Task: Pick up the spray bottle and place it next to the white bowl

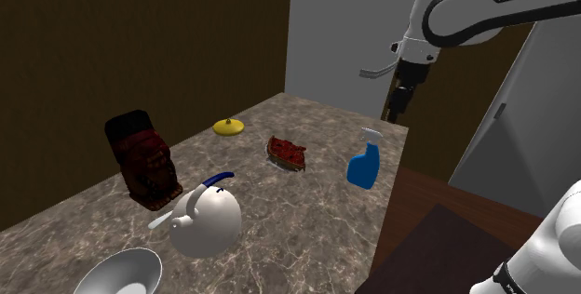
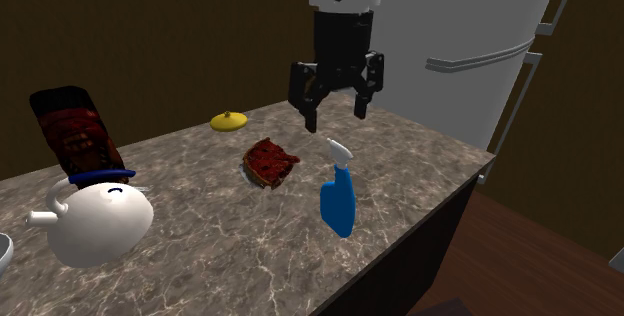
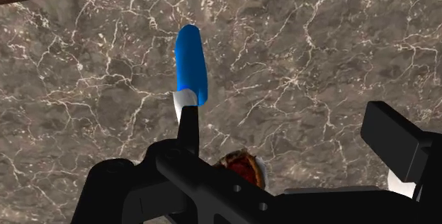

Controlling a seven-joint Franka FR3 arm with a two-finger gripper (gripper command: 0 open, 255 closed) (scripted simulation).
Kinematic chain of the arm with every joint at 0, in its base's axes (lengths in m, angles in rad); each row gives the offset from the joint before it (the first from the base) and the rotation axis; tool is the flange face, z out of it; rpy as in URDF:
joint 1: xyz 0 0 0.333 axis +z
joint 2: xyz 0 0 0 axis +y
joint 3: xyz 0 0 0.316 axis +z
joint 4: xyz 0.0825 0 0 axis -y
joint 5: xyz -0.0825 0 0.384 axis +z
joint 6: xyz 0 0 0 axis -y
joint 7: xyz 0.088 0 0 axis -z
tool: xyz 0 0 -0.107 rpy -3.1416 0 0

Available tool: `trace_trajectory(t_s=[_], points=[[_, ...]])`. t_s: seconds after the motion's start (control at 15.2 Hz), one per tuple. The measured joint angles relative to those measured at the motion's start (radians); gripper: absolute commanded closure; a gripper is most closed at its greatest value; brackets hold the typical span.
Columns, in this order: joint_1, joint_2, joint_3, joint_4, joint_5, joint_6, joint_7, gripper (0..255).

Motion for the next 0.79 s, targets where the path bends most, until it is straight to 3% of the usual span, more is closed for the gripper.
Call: trace_trajectory(t_s=[0.46,0.79], points=[[-0.021,0.238,-0.052,0.041,-0.01,0.18,-0.077,0],[-0.027,0.308,-0.063,0.023,-0.008,0.264,-0.098,0]])
